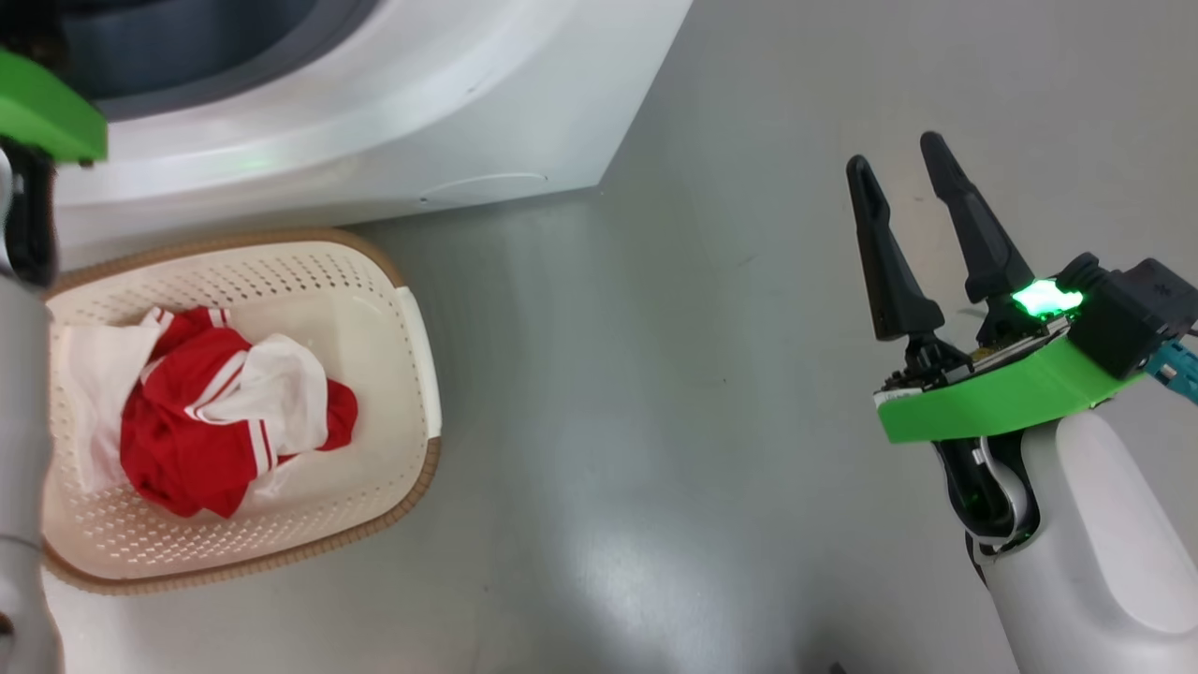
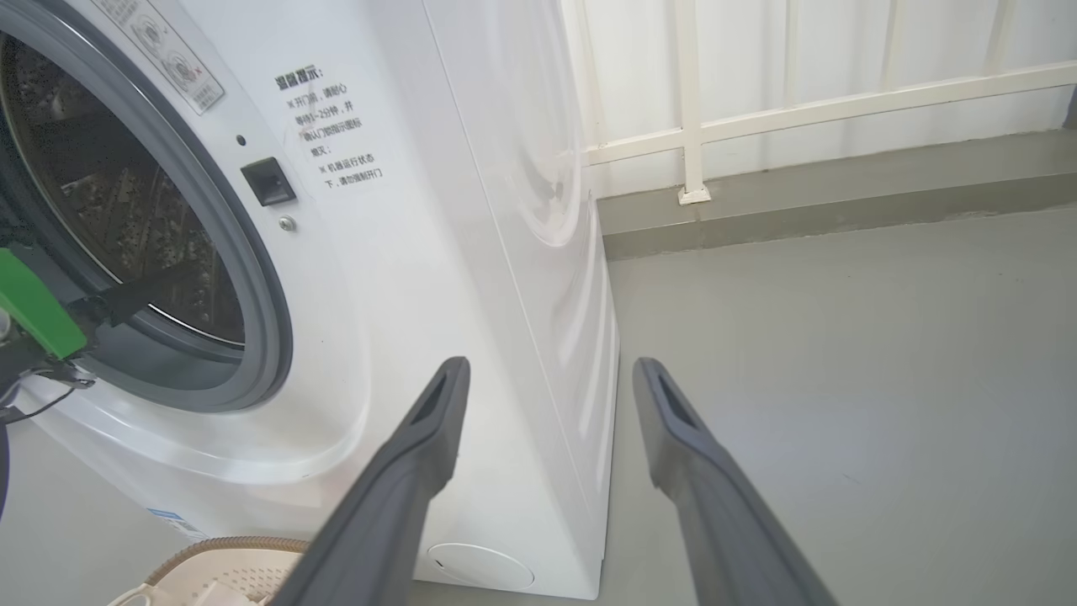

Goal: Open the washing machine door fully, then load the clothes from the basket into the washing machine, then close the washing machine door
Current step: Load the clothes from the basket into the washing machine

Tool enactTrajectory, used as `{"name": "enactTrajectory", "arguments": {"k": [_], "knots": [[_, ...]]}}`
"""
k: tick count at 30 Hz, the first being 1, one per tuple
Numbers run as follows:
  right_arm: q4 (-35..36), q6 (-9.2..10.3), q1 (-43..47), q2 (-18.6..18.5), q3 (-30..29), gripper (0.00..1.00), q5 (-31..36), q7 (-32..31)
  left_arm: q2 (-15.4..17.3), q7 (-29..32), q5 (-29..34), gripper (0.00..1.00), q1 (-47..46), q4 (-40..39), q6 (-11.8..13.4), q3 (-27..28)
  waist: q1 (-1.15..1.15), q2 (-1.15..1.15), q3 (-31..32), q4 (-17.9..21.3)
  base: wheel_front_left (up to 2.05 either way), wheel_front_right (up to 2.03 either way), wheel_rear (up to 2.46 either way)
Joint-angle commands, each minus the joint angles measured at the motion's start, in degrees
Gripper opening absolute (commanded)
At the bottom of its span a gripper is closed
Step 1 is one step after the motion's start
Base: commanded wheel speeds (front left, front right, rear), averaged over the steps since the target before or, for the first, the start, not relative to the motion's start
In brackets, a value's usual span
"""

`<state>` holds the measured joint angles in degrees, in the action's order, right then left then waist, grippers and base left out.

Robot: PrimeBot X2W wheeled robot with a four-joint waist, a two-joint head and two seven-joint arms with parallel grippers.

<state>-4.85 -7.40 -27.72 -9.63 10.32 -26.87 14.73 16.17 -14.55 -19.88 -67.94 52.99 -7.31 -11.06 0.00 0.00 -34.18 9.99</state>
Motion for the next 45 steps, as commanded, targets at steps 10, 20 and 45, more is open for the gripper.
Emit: {"name": "enactTrajectory", "arguments": {"k": [10,20,45], "knots": [[0.56,-0.09,3.45,-0.75,1.05,1.0,-0.66,0.27,1.66,-0.44,-0.14,1.0,13.06,-13.82,0.98,3.42,0.0,0.0,4.69,-1.6,0.0,0.0,0.0],[-0.32,-0.09,4.78,-1.71,1.22,1.0,-0.97,0.27,0.67,-0.44,-0.91,1.0,24.03,-23.08,2.15,5.33,0.0,0.0,9.01,-3.22,0.0,0.0,0.0],[-2.74,-0.09,9.97,-2.96,2.39,1.0,-2.17,0.27,-2.21,-0.45,-0.5,1.0,49.96,-42.22,6.96,6.94,0.0,0.0,20.6,-6.98,0.0,0.0,0.0]]}}
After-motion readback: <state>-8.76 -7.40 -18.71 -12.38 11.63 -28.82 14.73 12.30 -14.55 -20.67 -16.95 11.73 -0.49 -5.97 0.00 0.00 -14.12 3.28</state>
